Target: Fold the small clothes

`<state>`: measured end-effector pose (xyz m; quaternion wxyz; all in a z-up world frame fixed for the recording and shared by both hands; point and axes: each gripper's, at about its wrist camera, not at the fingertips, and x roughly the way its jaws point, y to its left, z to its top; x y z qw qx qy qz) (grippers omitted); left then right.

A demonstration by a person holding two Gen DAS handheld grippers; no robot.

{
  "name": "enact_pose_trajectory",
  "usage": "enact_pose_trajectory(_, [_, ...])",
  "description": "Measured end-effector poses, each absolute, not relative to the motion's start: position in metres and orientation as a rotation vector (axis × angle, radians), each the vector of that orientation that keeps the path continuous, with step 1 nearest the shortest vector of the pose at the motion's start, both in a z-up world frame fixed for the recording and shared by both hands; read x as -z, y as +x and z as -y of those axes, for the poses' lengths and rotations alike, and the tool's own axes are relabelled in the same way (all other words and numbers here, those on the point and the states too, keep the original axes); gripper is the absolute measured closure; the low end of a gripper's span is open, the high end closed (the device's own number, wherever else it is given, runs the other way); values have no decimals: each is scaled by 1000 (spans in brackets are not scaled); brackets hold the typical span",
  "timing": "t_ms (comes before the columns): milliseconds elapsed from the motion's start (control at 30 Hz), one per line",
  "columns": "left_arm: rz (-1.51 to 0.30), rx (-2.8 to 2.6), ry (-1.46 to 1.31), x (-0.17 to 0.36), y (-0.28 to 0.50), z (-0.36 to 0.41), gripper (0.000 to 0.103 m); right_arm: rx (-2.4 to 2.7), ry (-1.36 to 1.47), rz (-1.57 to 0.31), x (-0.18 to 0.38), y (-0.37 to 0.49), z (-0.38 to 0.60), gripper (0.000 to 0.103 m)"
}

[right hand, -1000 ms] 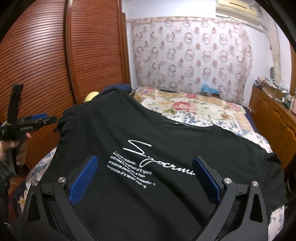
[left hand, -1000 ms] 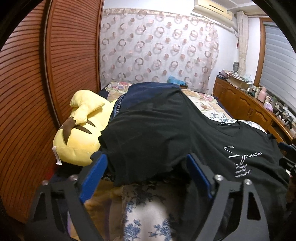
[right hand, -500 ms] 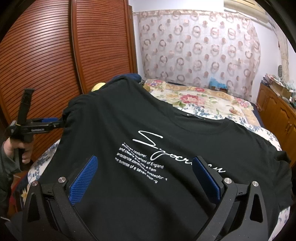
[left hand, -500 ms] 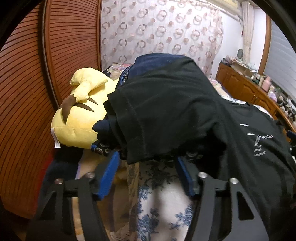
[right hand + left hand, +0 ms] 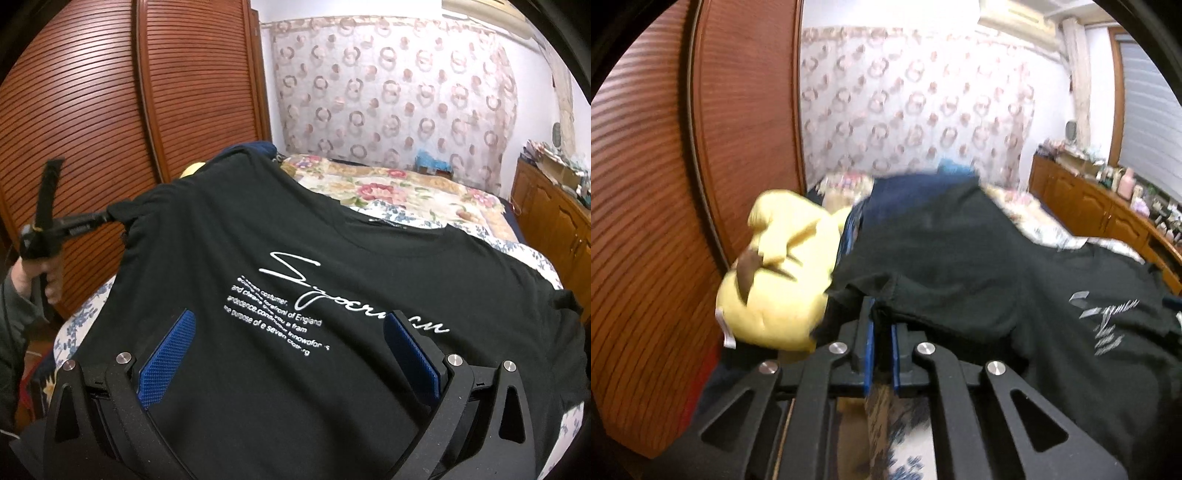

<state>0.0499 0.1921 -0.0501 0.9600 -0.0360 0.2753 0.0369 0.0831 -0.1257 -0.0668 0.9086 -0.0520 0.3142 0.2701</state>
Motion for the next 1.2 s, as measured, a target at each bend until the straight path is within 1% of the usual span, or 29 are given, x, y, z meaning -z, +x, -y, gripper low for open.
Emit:
enact_pose_trajectory(167, [-485,8,-28,8,63,-162,101,-535,-83,-641,65,82,140,0])
enact_pose_trajectory(300, [-476,115,27,-10,79,-120,101,-509,-56,-636,63,84,152,0])
enact_pose_trajectory(367, [-499,165,49,-10,84,-98,100,-498,-42,-639,63,85,159,0])
enact_pose_trajectory(467, [-554,245,62,0,85,-70,95,-487,-36,-641,63,86,164,0])
enact_pose_trajectory(533, [-581,272,68,8,80,-60,83,-485,-35,-643,63,86,166,0])
enact_pose_trajectory(667, [-604,297,52,13,62,-60,73,-482,-41,-648,63,87,164,0])
enact_pose_trajectory(733, [-608,292,47,14,53,-61,61,-482,-45,-649,62,87,162,0])
enact_pose_trajectory(767, [-609,294,48,14,48,-65,59,-484,-48,-649,62,87,160,0])
enact_pose_trajectory(833, [-604,289,42,14,40,-69,48,-487,-57,-648,62,87,156,0])
enact_pose_trajectory(1200, [-589,222,-38,20,27,-105,46,-552,-140,-643,50,98,129,0])
